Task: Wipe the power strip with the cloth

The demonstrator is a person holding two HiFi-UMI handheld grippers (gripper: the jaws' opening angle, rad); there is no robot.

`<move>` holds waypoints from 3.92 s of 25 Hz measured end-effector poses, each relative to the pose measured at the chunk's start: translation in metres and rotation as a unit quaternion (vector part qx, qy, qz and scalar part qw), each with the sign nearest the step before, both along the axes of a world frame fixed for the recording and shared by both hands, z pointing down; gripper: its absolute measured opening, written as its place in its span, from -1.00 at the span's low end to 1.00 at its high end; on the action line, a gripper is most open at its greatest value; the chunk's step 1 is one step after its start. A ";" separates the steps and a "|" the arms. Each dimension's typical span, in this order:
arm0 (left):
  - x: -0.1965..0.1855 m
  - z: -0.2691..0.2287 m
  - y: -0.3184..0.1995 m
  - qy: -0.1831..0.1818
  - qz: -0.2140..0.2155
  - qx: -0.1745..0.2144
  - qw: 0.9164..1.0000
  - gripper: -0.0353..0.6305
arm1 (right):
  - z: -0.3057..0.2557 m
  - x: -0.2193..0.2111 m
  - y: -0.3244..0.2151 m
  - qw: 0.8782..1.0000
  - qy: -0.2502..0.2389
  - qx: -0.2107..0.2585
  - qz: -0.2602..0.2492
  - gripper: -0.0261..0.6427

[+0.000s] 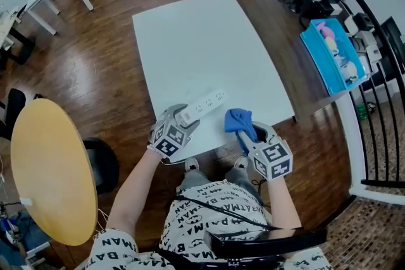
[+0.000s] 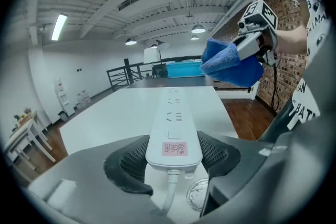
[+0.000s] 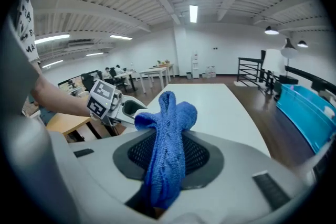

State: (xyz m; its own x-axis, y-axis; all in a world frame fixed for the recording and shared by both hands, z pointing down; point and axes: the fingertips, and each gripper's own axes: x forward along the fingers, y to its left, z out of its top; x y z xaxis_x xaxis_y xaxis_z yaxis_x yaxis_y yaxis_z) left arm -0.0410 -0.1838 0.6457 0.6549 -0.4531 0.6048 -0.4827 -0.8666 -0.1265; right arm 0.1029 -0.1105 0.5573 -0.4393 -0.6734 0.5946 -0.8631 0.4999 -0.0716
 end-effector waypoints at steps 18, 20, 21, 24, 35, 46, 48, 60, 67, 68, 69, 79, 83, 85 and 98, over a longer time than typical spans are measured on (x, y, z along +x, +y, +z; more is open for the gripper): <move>0.045 -0.072 0.057 -0.072 -0.029 0.068 0.995 -0.05 | -0.046 -0.096 0.011 0.931 0.092 0.003 -0.352 -0.56; 0.053 -0.077 0.062 -0.072 -0.021 0.078 0.994 -0.05 | -0.043 -0.105 0.018 0.922 0.103 0.000 -0.374 -0.56; 0.056 -0.080 0.064 -0.072 -0.018 0.083 0.994 -0.05 | -0.041 -0.108 0.021 0.917 0.111 0.001 -0.383 -0.56; 0.058 -0.084 0.069 -0.068 -0.016 0.088 0.994 -0.05 | -0.038 -0.106 0.023 0.910 0.139 0.011 -0.391 -0.56; 0.041 -0.099 0.073 -0.041 -0.015 0.084 0.995 -0.05 | -0.043 -0.024 -0.028 0.931 0.222 0.032 -0.287 -0.56; 0.032 -0.107 0.077 -0.038 -0.012 0.084 0.996 -0.05 | -0.054 0.045 -0.061 0.942 0.267 0.042 -0.197 -0.56; 0.035 -0.106 0.077 -0.039 -0.010 0.084 0.996 -0.05 | -0.051 0.034 -0.055 0.937 0.277 0.045 -0.210 -0.56; 0.052 -0.099 0.066 -0.053 -0.015 0.080 0.995 -0.05 | -0.047 -0.081 0.011 0.905 0.243 0.065 -0.343 -0.56; 0.060 -0.105 0.061 -0.044 -0.019 0.089 0.995 -0.05 | -0.062 -0.109 0.028 0.901 0.208 0.073 -0.374 -0.56; 0.060 -0.106 0.061 -0.040 -0.020 0.090 0.995 -0.05 | -0.065 -0.110 0.029 0.901 0.204 0.075 -0.376 -0.56; 0.060 -0.108 0.060 -0.037 -0.020 0.092 0.995 -0.05 | -0.068 -0.112 0.030 0.902 0.195 0.075 -0.378 -0.56; 0.063 -0.119 0.069 -0.033 -0.009 0.118 0.992 -0.05 | -0.067 -0.106 0.029 0.888 0.217 0.081 -0.397 -0.56; 0.061 -0.122 0.071 -0.022 -0.017 0.116 0.993 -0.05 | -0.066 -0.092 0.020 0.891 0.228 0.085 -0.382 -0.56; 0.058 -0.123 0.072 -0.019 -0.020 0.115 0.993 -0.05 | -0.065 -0.084 0.014 0.893 0.237 0.088 -0.373 -0.56; 0.041 -0.141 0.082 0.007 -0.033 0.116 0.993 -0.05 | -0.051 0.033 -0.062 0.912 0.330 0.066 -0.233 -0.56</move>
